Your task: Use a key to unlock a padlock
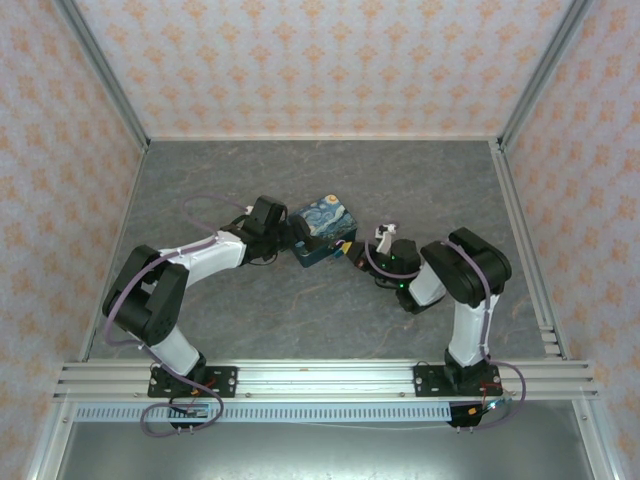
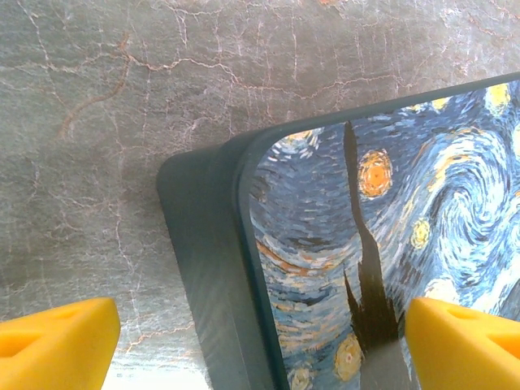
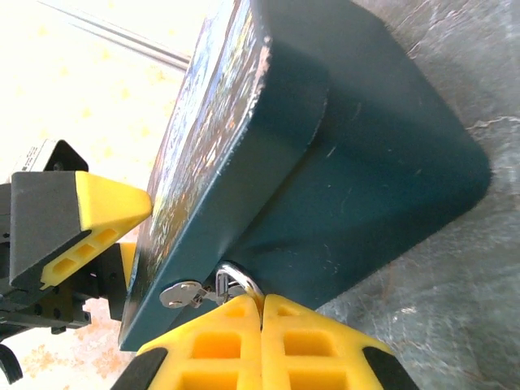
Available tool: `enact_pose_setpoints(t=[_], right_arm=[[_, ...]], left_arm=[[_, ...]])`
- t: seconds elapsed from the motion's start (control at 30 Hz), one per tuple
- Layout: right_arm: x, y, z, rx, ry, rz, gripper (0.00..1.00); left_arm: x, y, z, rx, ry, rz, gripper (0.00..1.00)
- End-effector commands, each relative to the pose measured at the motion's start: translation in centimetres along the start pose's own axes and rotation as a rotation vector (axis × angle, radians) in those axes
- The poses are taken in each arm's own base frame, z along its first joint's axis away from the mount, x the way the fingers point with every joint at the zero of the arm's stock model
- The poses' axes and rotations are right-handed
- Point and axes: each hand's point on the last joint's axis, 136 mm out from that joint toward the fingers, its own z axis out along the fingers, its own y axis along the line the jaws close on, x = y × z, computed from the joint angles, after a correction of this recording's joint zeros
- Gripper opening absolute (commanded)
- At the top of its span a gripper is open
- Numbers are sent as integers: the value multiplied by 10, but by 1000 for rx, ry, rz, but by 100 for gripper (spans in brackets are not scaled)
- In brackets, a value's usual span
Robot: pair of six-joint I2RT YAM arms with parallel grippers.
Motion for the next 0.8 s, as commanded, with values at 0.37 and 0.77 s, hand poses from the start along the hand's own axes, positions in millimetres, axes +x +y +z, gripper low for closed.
enact_pose_setpoints(t=[0.37, 0.77], right_arm=[[-2, 11, -43, 110, 7, -83, 0], [7, 60, -108, 255, 169, -204, 0]], left_arm=[[-24, -8, -46, -45, -97, 49, 95], [-45, -4, -148, 113, -421, 139, 100]])
